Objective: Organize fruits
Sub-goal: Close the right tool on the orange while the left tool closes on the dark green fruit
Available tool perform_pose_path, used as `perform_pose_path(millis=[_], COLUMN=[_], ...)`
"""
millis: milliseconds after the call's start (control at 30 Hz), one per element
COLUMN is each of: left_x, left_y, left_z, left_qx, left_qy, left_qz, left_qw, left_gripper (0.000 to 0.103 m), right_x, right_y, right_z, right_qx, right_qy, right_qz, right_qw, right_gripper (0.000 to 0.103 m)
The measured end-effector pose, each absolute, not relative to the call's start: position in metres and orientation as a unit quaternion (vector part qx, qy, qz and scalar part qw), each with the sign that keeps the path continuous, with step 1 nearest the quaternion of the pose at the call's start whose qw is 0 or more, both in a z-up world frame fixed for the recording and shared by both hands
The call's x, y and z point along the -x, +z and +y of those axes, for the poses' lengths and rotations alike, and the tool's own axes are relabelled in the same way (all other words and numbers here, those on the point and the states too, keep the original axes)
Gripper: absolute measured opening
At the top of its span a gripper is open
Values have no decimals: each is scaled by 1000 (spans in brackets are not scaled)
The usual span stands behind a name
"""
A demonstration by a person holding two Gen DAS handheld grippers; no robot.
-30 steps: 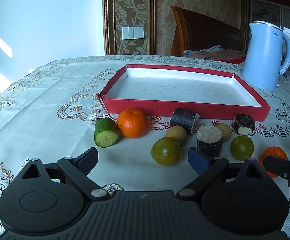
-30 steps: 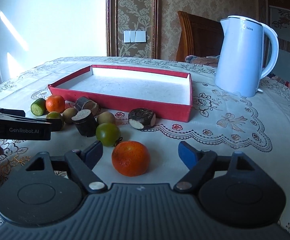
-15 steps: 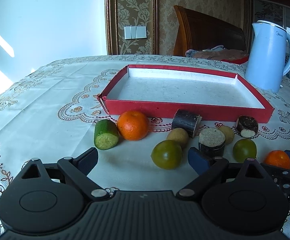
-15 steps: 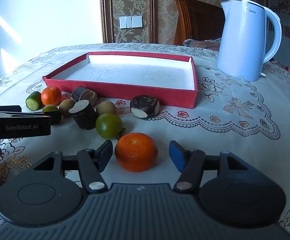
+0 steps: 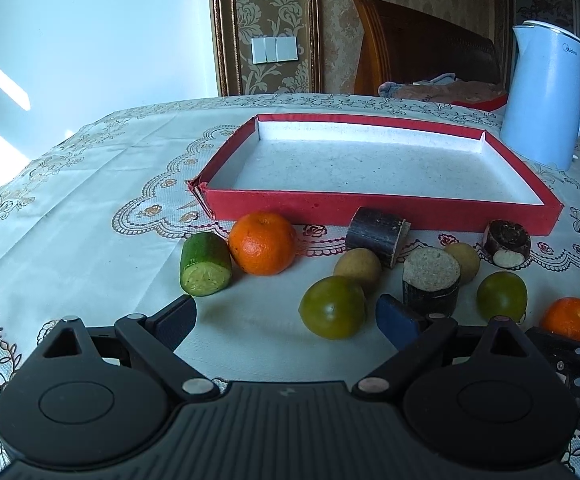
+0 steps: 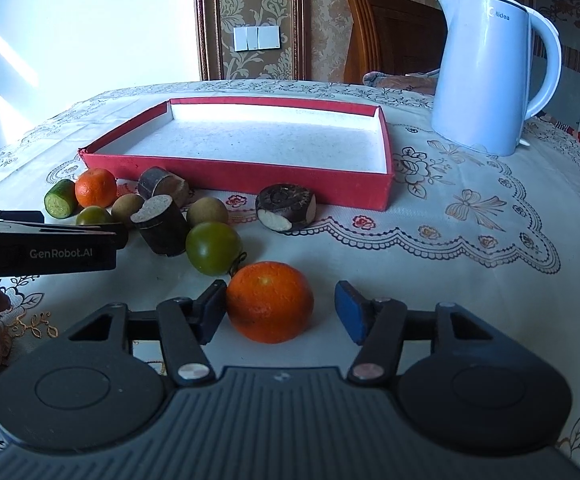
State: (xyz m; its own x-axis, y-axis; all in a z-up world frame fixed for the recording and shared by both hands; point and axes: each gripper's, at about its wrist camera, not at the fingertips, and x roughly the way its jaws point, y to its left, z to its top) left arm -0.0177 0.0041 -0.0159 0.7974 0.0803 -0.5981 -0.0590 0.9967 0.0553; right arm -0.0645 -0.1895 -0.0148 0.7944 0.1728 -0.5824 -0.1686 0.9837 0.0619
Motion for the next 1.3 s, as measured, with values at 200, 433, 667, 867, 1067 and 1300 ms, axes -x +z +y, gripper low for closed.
perform_pose_path(millis=[200, 433, 667, 867, 1067, 1300], left_x=[14, 13, 15, 17, 17, 17], left_y=[-17, -18, -17, -17, -18, -18], left_z=[7, 8, 9, 9, 10, 8], left_qx=[-9, -4, 1, 5, 5, -2], left_qy=[42, 40, 38, 31, 30, 34], left_qz=[325, 326, 322, 323, 322, 322], left_qw=[945, 945, 946, 946, 946, 946], left_gripper=[97, 97, 97, 97, 97, 97], right_x=[65, 65, 65, 66, 65, 65], right_y=[-15, -15, -15, -15, -15, -15], right_z=[-189, -187, -188, -189, -192, -193], right_qx=[-2, 4, 2, -1, -9, -16], right_qy=[85, 82, 82, 81, 84, 86], right_qz=[308, 308, 308, 308, 307, 306], right_qw=[947, 948, 948, 948, 948, 948], right_gripper=[56, 56, 55, 55, 55, 55])
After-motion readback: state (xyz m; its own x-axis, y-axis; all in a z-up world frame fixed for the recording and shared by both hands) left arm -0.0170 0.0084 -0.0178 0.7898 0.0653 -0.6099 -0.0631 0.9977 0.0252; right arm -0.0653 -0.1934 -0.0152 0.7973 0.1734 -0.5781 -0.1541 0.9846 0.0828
